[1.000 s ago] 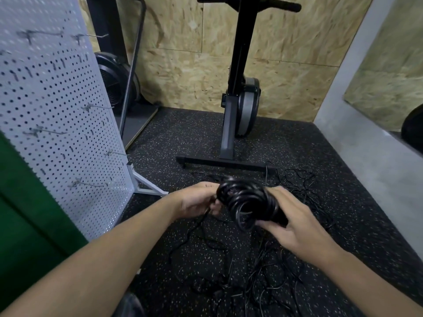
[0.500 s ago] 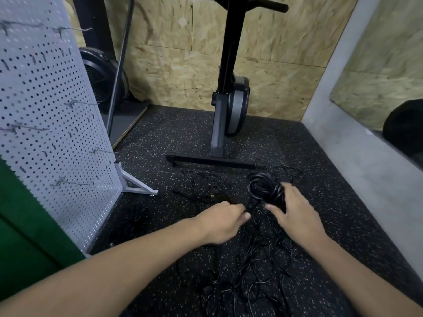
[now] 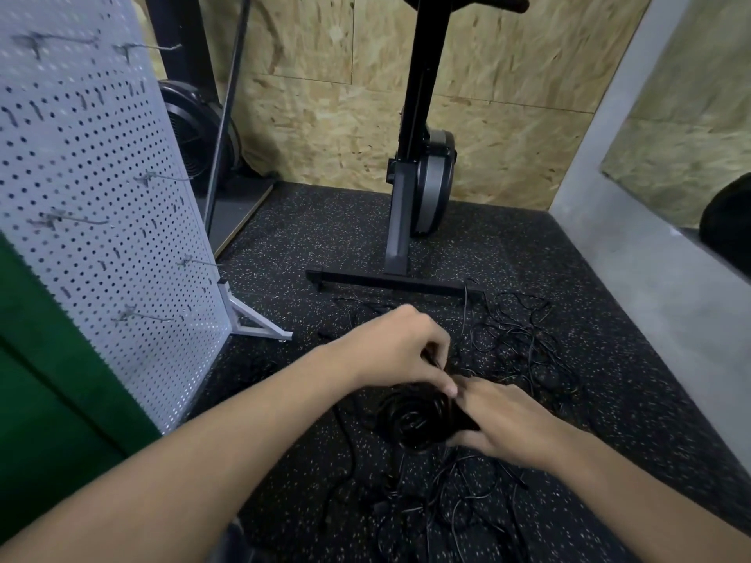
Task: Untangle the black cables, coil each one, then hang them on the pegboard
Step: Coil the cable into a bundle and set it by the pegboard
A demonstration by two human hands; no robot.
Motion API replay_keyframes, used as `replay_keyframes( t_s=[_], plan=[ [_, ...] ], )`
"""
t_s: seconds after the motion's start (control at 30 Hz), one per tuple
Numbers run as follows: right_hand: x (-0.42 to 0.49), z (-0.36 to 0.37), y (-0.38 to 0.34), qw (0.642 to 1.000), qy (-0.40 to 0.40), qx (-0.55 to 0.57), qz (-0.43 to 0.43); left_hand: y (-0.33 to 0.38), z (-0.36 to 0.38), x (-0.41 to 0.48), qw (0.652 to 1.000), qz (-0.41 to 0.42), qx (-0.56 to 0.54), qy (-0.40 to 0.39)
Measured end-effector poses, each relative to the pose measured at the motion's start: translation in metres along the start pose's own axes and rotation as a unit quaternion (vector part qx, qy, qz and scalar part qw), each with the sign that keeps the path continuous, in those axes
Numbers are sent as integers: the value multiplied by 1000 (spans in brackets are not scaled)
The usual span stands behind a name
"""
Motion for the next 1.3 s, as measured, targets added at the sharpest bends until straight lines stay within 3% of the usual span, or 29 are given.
replay_keyframes(
  t_s=[0.1, 0.2, 0.4, 0.67, 0.77, 0.9, 1.03, 1.1, 1.23, 1.3],
  plan=[
    [-2, -18, -16, 996, 76, 17, -52, -37, -9, 3, 991, -63, -120, 21],
    [-3, -32, -23, 989, 126, 19, -70, -62, 2, 1, 962, -112, -249, -22],
    [-7, -44, -18, 977, 194, 84, -39, -88, 29, -2, 909, -160, -377, -75],
    [-21, -68, -19, 938, 314, 130, -61, -99, 55, -20, 839, -239, -474, -117],
    [-24, -68, 2, 921, 328, 210, -3, -112, 74, -28, 844, -258, -451, -136],
    [-24, -65, 29, 880, 340, 321, 85, -112, 79, -29, 845, -287, -448, -54],
    [-25, -55, 48, 855, 358, 342, 152, -91, 75, -16, 944, -212, -253, -5],
    [-25, -51, 58, 846, 366, 339, 188, -78, 75, -9, 967, -186, -172, -8],
    [-26, -43, 90, 853, 349, 279, 271, -51, 74, 2, 983, -148, -107, -3],
    [-23, -33, 99, 882, 293, 214, 300, -36, 79, 4, 987, -135, -84, -15]
  ],
)
Point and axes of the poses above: each hand's wrist, its own x-axis towards the middle knuckle, its own z-axis out of the palm, y = z × x, the point moved 9 cm from there along x, towards the middle knuckle, and after that the axes turned 7 degrees about y, right-handed, at the moved point
